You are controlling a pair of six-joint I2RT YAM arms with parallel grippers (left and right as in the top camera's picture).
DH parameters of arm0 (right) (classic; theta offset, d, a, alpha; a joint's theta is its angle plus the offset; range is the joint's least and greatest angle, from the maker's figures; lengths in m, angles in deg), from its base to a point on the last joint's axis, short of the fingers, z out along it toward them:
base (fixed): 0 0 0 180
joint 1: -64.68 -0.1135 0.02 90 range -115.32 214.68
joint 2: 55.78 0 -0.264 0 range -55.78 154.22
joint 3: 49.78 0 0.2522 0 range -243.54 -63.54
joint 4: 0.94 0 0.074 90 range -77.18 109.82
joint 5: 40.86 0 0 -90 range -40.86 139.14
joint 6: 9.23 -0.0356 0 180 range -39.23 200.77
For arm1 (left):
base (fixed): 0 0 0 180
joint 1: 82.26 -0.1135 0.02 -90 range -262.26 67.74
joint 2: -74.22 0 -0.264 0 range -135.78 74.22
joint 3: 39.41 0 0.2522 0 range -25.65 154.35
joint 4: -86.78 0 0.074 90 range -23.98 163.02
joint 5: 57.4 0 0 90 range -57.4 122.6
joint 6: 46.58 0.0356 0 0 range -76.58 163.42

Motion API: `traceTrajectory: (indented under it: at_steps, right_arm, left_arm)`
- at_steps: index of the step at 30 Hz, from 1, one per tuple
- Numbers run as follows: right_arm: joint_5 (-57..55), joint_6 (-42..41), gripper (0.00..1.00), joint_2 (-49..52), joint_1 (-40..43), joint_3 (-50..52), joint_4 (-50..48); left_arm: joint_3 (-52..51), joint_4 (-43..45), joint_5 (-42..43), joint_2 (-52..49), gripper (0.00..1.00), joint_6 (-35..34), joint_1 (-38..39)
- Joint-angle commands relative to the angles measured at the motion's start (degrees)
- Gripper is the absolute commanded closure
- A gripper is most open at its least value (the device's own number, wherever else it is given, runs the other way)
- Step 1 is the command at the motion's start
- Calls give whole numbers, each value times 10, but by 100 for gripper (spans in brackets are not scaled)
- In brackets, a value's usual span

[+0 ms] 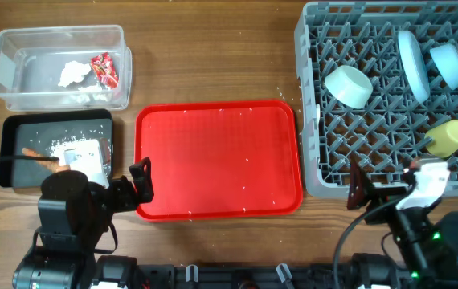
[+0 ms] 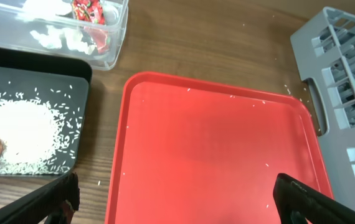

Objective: Sort waste into correct bins and load items into the dishwasher rack

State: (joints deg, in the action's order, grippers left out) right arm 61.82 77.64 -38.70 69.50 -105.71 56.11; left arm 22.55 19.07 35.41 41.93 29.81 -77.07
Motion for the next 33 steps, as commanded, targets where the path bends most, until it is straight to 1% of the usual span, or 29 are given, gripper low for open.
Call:
traceTrajectory:
  at_steps: [1,5,8,12,15,19,22,26,33]
  right_arm:
    - [11,-35,0,-74,-1,108,-101]
    - [-5,-32,0,-150,-5,224,-257]
    - [-47,-28,0,-169,-6,287,-344]
    - [-129,-28,0,-169,-28,339,-413]
    - [-144,-12,0,-169,-41,378,-448]
    - [-144,-15,0,-169,-45,419,-444]
    - [-142,18,0,-169,-45,419,-437]
    - [-107,14,0,-169,-45,419,-436]
    - [-105,15,0,-169,-45,419,-436]
  left_arm:
    - [-4,1,-10,4,0,9,2]
    - [-4,1,-10,4,0,9,2]
    - [-4,1,-10,4,0,10,2]
    - [-4,1,-10,4,0,9,2]
    - [-4,1,-10,4,0,9,2]
    - [-4,1,-10,4,0,9,2]
    - [-4,1,-10,4,0,9,2]
    - [-4,1,-10,4,0,9,2]
    - [-4,1,-10,4,0,9,2]
